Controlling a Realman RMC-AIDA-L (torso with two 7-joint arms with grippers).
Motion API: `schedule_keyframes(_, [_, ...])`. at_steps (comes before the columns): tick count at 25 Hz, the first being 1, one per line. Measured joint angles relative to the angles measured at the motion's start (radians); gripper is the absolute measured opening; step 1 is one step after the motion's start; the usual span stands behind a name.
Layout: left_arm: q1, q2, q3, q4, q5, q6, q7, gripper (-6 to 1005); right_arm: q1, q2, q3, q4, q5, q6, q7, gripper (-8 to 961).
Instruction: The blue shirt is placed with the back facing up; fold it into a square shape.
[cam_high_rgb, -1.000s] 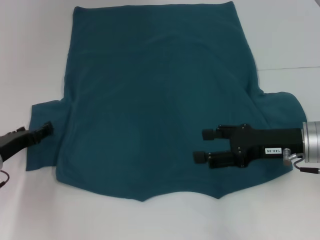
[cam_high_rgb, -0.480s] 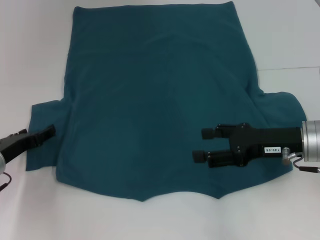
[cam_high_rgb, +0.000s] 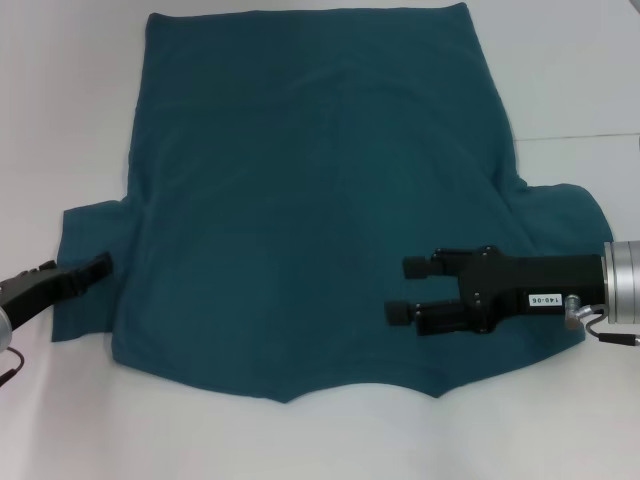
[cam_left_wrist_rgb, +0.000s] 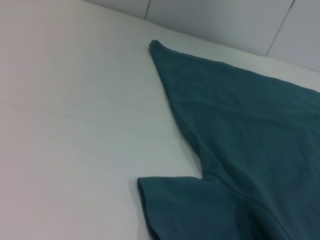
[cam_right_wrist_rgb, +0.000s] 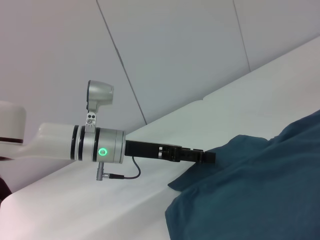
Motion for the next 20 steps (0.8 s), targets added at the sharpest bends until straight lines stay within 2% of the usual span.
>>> schedule_keyframes(9, [0.000, -0.001, 0.036, 0.000, 0.001, 0.006, -0.006, 872, -0.003, 0.000, 0.000, 0.000, 0.000, 0.000, 0.000, 900])
schedule_keyframes(20, [-0.004, -0.002, 0.036, 0.006, 0.000, 0.027, -0.007, 873, -0.002, 0.000, 0.000, 0.000, 0.000, 0.000, 0.001, 899])
